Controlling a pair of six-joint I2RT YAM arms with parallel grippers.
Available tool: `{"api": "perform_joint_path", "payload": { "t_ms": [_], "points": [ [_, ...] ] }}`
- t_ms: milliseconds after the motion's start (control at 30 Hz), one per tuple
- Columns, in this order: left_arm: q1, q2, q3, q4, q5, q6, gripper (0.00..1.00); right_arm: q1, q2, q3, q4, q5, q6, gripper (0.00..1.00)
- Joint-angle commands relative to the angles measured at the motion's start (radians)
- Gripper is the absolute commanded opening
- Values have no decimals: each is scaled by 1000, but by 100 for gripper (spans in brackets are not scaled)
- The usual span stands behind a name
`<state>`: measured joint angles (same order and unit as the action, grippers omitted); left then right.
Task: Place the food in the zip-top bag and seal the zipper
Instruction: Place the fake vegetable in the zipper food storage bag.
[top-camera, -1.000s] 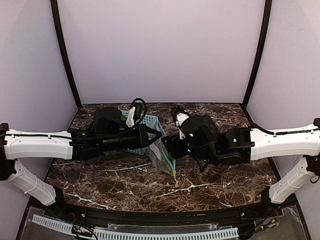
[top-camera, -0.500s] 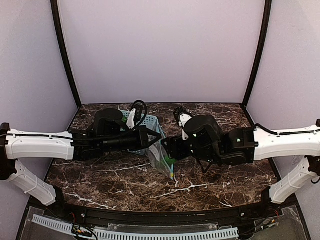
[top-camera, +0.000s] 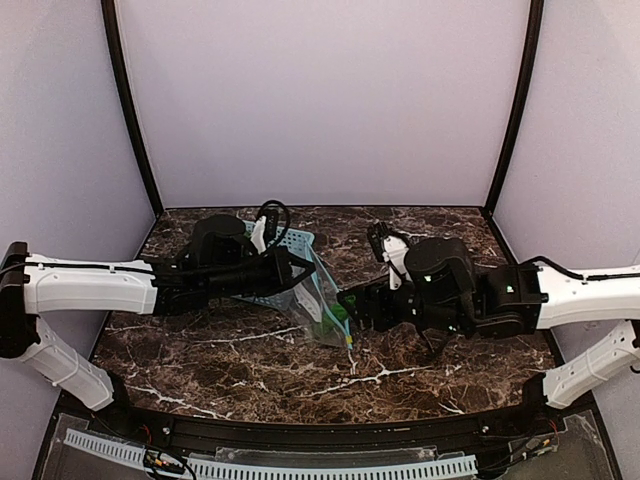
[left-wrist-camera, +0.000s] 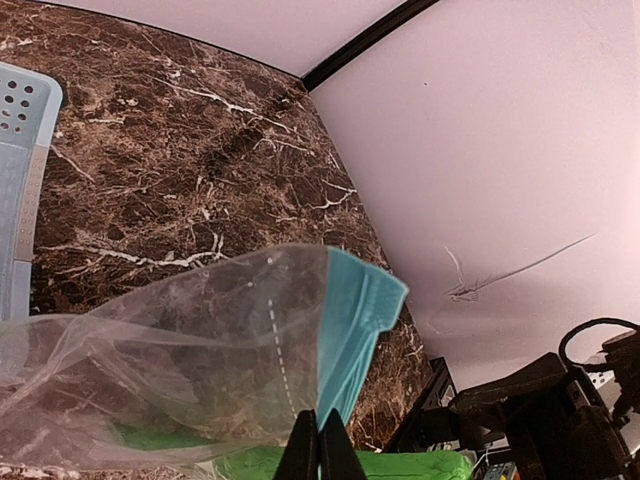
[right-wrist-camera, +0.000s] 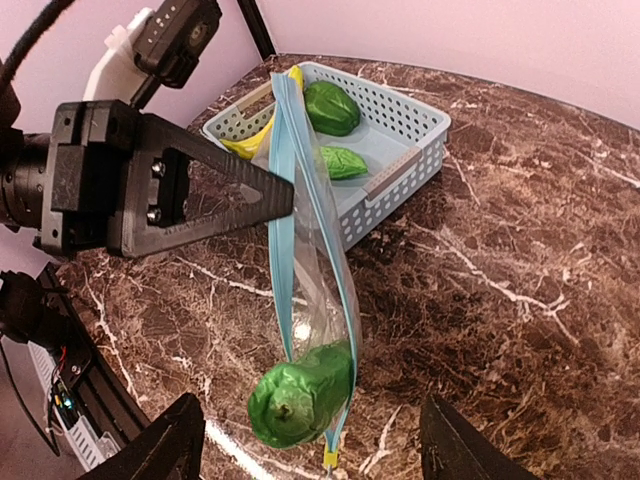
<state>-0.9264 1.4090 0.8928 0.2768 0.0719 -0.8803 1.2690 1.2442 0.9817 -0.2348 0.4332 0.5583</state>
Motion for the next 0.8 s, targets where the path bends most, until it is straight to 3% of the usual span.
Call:
{"api": "perform_joint_path", "payload": {
  "t_ms": [0, 767],
  "points": [
    [7, 3, -19, 14, 19, -6, 1, 4, -27, -65, 38, -31, 49, 69],
    [9, -9, -59, 38, 28, -20, 1, -66, 53, -60, 158, -102, -21, 30]
  ]
}}
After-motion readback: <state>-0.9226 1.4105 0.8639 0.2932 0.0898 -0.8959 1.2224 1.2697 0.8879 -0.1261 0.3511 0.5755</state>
